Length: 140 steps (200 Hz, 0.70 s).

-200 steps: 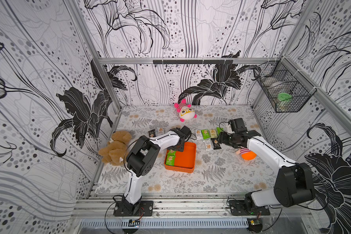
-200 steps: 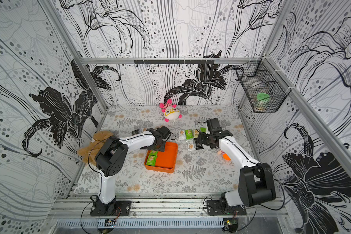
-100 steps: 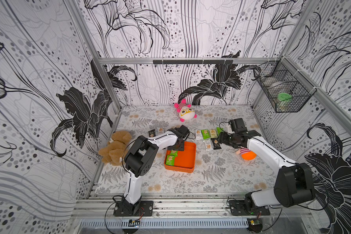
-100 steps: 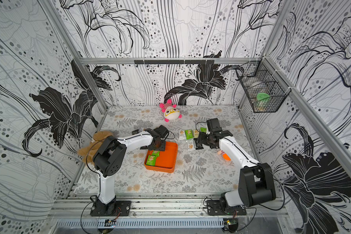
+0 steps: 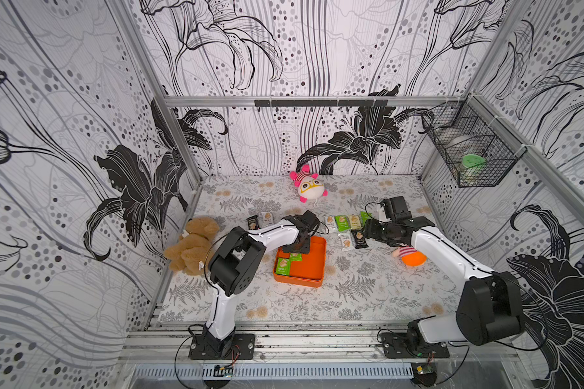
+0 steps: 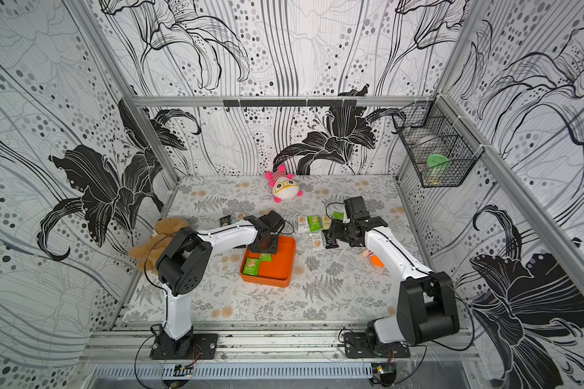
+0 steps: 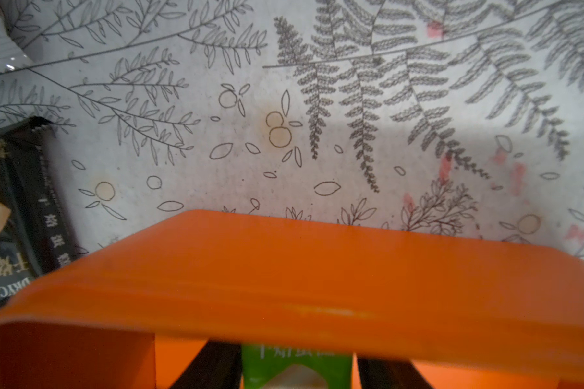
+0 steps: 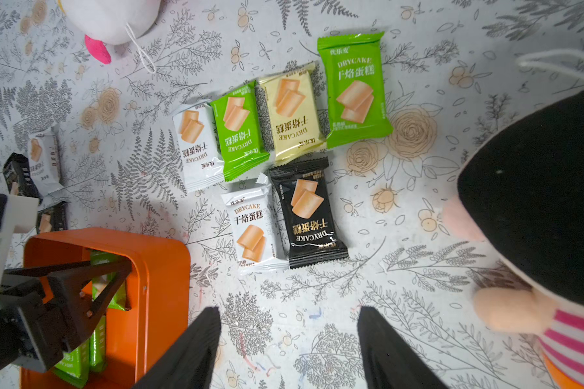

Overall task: Take the cookies out of the storage box
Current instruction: Pick up the cookie from the storage box.

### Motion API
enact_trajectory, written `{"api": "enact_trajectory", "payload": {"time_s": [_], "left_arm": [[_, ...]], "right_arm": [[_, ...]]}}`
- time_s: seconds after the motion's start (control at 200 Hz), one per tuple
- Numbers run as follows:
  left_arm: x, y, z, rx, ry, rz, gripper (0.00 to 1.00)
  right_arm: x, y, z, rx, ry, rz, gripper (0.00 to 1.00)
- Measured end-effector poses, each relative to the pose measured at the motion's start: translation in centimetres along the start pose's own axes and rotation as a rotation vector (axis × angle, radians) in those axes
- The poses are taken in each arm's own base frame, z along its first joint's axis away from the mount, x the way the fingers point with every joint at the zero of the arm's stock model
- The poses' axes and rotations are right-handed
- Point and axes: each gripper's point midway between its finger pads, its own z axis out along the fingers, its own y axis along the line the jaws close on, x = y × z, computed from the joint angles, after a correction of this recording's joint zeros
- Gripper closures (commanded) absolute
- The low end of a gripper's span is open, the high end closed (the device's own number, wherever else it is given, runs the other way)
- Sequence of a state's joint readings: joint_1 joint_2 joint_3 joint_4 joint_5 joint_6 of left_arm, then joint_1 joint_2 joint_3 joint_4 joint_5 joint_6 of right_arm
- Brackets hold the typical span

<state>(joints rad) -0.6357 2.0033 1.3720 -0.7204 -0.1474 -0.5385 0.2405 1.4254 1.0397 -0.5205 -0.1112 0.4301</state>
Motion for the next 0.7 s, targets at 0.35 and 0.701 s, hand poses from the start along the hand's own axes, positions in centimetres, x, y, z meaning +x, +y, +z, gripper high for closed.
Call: {"api": "enact_trajectory", "payload": {"time_s": [0.35,0.701], "left_arm": [[0.2,0.2,-0.3,-0.011,0.005,-0.003,0.55],[-1.5,-0.4,-5.5,0.090,-0.069,-0.078,0.56]], "right_arm": [[-0.1,0.1,-0.1,-0.002,-0.004,-0.001,0.30],[-0.6,0.6,-0.9,-0.024,-0.021,-0.004,0.30]]}}
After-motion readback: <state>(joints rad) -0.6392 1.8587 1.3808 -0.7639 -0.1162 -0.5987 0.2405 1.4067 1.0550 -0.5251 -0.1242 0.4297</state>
